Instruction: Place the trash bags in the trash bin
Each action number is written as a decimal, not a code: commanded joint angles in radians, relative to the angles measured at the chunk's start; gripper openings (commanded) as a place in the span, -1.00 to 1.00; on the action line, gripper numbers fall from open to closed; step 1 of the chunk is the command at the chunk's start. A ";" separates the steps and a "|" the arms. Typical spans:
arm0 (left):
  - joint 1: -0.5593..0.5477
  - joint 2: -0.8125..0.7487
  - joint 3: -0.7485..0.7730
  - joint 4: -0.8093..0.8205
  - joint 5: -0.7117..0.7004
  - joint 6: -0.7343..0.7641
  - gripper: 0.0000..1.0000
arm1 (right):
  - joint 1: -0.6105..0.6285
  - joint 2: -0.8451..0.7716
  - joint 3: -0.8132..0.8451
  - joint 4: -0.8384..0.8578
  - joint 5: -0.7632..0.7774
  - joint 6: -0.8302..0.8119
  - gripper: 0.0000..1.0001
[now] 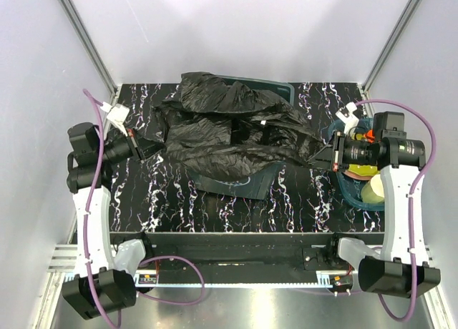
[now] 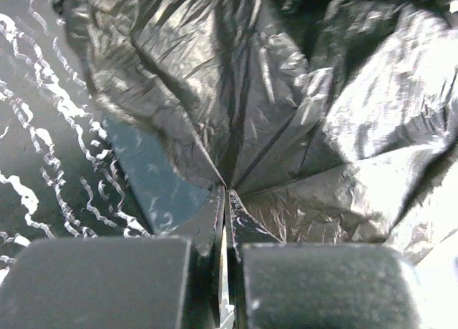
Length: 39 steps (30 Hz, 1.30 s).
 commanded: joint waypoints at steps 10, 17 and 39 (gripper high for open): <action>0.009 0.100 0.027 -0.145 -0.182 0.254 -1.00 | -0.006 0.078 -0.061 0.128 0.259 0.041 -1.00; 0.000 0.129 0.041 -0.038 -0.176 0.214 -1.00 | -0.009 0.162 -0.015 0.278 0.272 0.092 -1.00; 0.083 0.095 0.348 -0.626 -0.058 0.798 0.38 | -0.009 0.064 0.091 0.153 0.244 -0.167 0.75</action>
